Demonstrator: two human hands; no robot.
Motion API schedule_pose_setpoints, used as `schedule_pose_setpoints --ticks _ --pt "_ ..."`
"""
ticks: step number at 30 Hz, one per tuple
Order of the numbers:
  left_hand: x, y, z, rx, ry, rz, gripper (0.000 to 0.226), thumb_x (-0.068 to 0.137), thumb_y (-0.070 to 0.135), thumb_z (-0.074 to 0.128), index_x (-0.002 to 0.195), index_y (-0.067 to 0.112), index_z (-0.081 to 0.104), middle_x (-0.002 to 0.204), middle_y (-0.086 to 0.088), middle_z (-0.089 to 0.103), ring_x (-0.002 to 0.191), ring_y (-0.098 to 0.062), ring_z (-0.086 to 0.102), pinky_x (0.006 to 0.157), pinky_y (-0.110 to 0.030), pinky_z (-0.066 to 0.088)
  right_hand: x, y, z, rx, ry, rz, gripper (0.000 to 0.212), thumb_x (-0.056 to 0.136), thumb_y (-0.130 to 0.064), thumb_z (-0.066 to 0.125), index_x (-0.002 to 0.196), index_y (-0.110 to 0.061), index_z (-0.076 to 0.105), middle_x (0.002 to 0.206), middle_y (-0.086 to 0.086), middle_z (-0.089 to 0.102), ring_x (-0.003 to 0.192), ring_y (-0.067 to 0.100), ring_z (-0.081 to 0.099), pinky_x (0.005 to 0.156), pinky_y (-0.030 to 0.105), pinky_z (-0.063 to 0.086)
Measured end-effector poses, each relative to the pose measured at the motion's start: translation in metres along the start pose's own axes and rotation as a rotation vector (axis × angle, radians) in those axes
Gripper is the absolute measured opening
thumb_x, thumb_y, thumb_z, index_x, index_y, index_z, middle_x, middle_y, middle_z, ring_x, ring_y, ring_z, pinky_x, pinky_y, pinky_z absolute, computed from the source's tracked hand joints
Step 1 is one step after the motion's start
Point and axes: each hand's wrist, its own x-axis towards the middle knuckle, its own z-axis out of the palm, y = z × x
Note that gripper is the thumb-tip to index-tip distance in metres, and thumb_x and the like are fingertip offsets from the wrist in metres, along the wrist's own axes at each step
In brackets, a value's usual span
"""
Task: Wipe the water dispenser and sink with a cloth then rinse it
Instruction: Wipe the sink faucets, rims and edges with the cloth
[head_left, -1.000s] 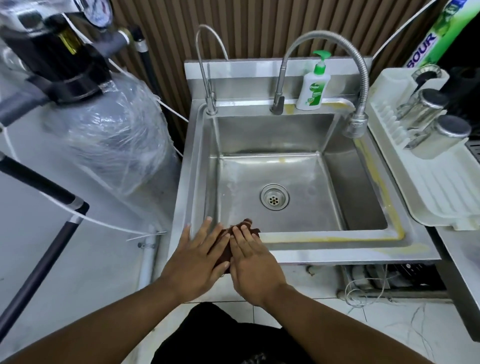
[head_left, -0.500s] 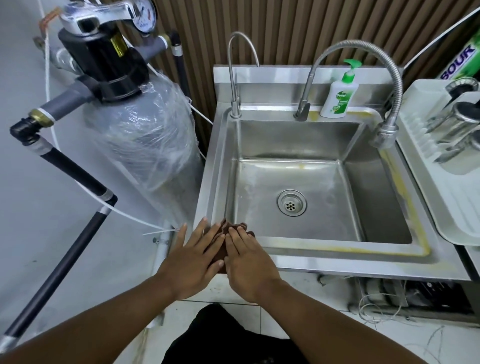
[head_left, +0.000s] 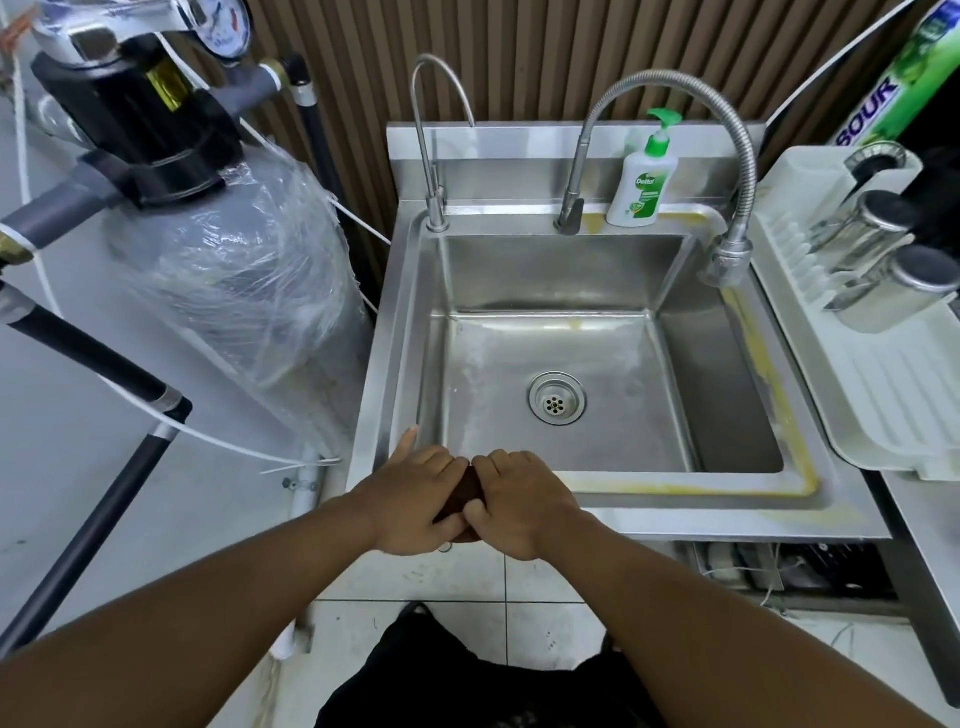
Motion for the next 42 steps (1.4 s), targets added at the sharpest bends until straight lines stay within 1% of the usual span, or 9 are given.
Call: schedule_pose_setpoints --ticks 6,13,18,21,24,26,30,36,42 --pt "0.032 0.01 -0.012 -0.124 -0.106 0.041 0.048 0.097 0.061 0.041 0.121 0.02 0.049 0.107 0.003 0.055 0.122 -0.014 0.046 0.124 -0.051 -0.012 -0.012 0.021 -0.011 0.021 -0.108 0.069 0.05 0.101 -0.044 0.024 0.133 -0.013 0.046 0.13 0.01 0.053 0.126 0.026 0.045 0.123 0.051 0.004" --pt "0.082 0.051 -0.028 -0.191 -0.235 0.065 0.035 0.095 0.055 0.042 0.1 0.022 0.052 0.101 0.002 0.059 0.108 -0.014 0.047 0.123 -0.054 -0.008 -0.038 0.064 -0.021 0.046 -0.139 0.179 0.048 0.102 -0.045 0.022 0.128 -0.015 0.049 0.126 0.007 0.056 0.126 0.023 0.047 0.122 0.055 -0.001" --pt "0.096 0.074 -0.031 -0.184 -0.228 0.092 0.04 0.096 0.056 0.042 0.11 0.02 0.051 0.109 0.0 0.06 0.123 -0.018 0.047 0.124 -0.055 -0.007 -0.055 0.082 -0.022 0.027 -0.124 0.228 0.044 0.101 -0.044 0.023 0.125 -0.017 0.049 0.124 0.005 0.056 0.124 0.023 0.047 0.122 0.057 -0.002" --pt "0.081 0.076 -0.023 -0.104 -0.124 0.108 0.055 0.101 0.058 0.034 0.136 0.016 0.043 0.127 -0.005 0.055 0.136 -0.021 0.038 0.125 -0.053 -0.008 -0.06 0.079 -0.013 0.0 -0.077 0.215 0.057 0.098 -0.045 0.013 0.14 -0.017 0.041 0.135 0.005 0.051 0.132 0.024 0.042 0.122 0.058 -0.005" --pt "0.058 0.075 -0.01 0.033 -0.025 0.085 0.082 0.098 0.064 0.011 0.159 0.008 0.014 0.16 -0.01 0.03 0.154 -0.026 0.01 0.124 -0.053 -0.01 -0.062 0.066 -0.002 -0.055 -0.012 0.194 0.089 0.083 -0.05 -0.009 0.16 -0.013 0.016 0.162 0.008 0.027 0.149 0.026 0.023 0.122 0.058 -0.009" --pt "0.044 0.073 -0.006 0.115 0.014 0.078 0.091 0.093 0.068 -0.002 0.161 0.009 0.002 0.17 -0.007 0.009 0.157 -0.026 -0.009 0.124 -0.055 -0.012 -0.062 0.054 0.006 -0.082 0.006 0.178 0.091 0.082 -0.05 -0.014 0.161 -0.01 0.004 0.169 0.012 0.007 0.155 0.028 0.002 0.12 0.057 -0.015" --pt "0.015 0.058 0.002 0.168 0.042 0.04 0.08 0.102 0.064 0.009 0.161 0.012 -0.005 0.171 -0.004 -0.006 0.155 -0.024 -0.021 0.122 -0.056 -0.015 -0.055 0.024 0.014 -0.104 0.017 0.137 0.087 0.085 -0.051 -0.012 0.158 -0.003 -0.009 0.168 0.019 -0.01 0.154 0.032 -0.017 0.118 0.054 -0.017" --pt "-0.025 0.021 0.023 0.206 0.166 -0.003 0.074 0.101 0.056 0.03 0.149 0.003 0.046 0.158 -0.013 0.043 0.15 -0.031 0.032 0.117 -0.059 0.012 -0.033 -0.025 0.013 -0.08 -0.007 0.079 0.084 0.09 -0.053 -0.005 0.158 -0.003 -0.012 0.166 0.02 -0.017 0.152 0.032 -0.025 0.121 0.045 -0.018" --pt "-0.059 -0.011 0.028 0.209 0.17 -0.068 0.089 0.088 0.066 0.044 0.15 0.002 0.044 0.16 -0.015 0.039 0.151 -0.032 0.029 0.117 -0.061 0.013 -0.004 -0.066 0.013 -0.075 -0.048 0.02 0.093 0.097 -0.066 0.018 0.158 -0.004 -0.012 0.166 0.018 -0.021 0.151 0.03 -0.029 0.122 0.046 -0.019"
